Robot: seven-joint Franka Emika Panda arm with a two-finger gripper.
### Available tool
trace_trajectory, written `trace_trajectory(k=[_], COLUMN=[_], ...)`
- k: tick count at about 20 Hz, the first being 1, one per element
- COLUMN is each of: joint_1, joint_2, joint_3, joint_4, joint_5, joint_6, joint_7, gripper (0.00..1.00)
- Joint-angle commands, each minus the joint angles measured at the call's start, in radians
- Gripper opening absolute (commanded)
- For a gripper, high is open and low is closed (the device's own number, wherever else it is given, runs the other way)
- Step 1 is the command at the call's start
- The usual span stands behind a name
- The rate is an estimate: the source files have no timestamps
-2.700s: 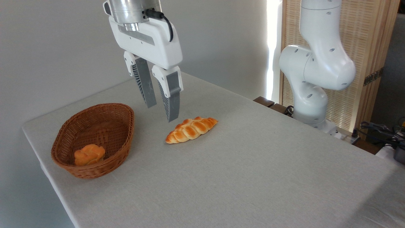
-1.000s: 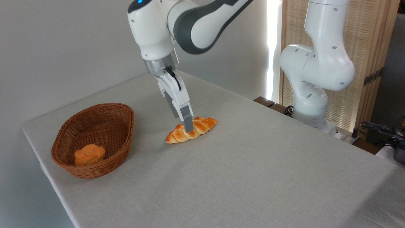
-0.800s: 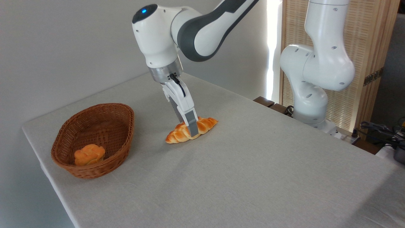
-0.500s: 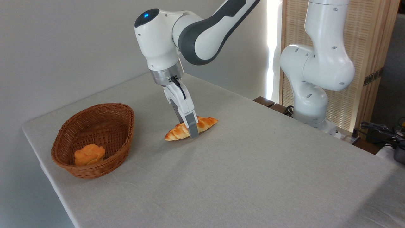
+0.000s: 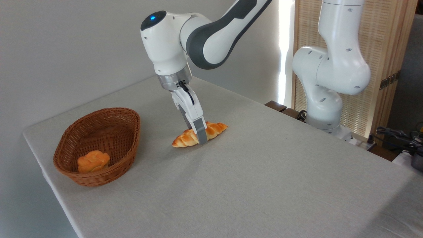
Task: Put bread into the basket
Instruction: 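Lower the gripper onto the braided roll and close on its middle, then lift the braided roll and carry it over the wicker basket, lowering it in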
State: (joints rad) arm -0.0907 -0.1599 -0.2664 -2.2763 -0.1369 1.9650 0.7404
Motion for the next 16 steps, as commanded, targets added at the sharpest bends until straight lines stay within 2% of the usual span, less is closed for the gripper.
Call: trace_trajectory(k=[1, 16], joint_1=[-0.003, -0.003], joint_2=[0.007, 0.008], joint_3=[0.004, 0.004], joint_4=[-0.012, -0.002], joint_5=[-0.01, -0.006], joint_6=[0.025, -0.009], joint_7=[0.011, 0.019], gripper=[0.06, 0.0])
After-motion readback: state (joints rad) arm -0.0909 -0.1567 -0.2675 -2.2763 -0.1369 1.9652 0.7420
